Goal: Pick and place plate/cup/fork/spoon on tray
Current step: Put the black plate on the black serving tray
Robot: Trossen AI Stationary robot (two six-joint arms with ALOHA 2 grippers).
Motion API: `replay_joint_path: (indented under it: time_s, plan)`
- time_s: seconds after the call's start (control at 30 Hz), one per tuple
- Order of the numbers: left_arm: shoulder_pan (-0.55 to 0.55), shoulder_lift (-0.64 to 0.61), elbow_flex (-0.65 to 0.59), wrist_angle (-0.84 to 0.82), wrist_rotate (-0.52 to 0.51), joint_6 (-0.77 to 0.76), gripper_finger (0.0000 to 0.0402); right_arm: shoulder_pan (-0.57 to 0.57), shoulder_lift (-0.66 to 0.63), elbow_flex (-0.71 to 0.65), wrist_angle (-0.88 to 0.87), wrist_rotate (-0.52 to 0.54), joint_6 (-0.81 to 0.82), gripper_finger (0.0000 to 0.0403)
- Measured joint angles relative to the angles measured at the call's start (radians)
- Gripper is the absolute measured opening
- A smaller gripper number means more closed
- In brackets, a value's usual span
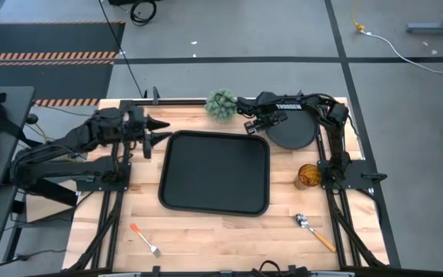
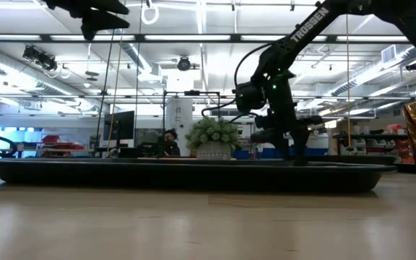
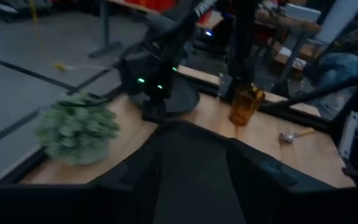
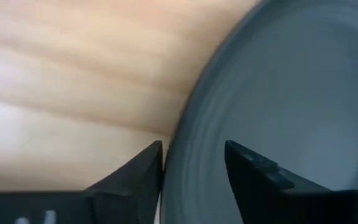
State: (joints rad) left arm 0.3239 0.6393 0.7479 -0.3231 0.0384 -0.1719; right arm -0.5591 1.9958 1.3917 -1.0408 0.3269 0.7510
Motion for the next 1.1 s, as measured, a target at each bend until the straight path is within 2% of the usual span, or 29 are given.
replay_joint_path:
  time_s: [0.1,0.3,0.43,0.57,0.83,1.1]
  plan:
    - [0.012,-0.029,0.000,-0.002,-0.011,0.000,0.0183,0.000,-0.005,0.000,0.002,0.017,-0.020,0.0148]
    - [0.017,-0.039,0.000,-0.004,-0.012,-0.013,0.0183,0.007,-0.005,0.000,0.006,-0.013,-0.037,0.0106]
    - [0.017,-0.038,0.000,-0.004,-0.016,-0.014,0.0183,0.018,-0.005,-0.008,0.013,-0.057,-0.028,0.0091]
    - [0.016,-0.038,0.000,-0.004,-0.019,-0.016,0.0183,0.021,-0.007,-0.072,0.037,-0.124,-0.004,0.0088]
    - [0.015,-0.038,0.000,-0.003,-0.019,0.002,0.0183,0.068,-0.017,-0.118,0.032,-0.070,-0.010,0.0082]
    - [0.015,-0.040,0.000,-0.002,-0.019,0.002,0.0182,0.120,-0.072,-0.121,-0.028,-0.012,-0.032,0.0012]
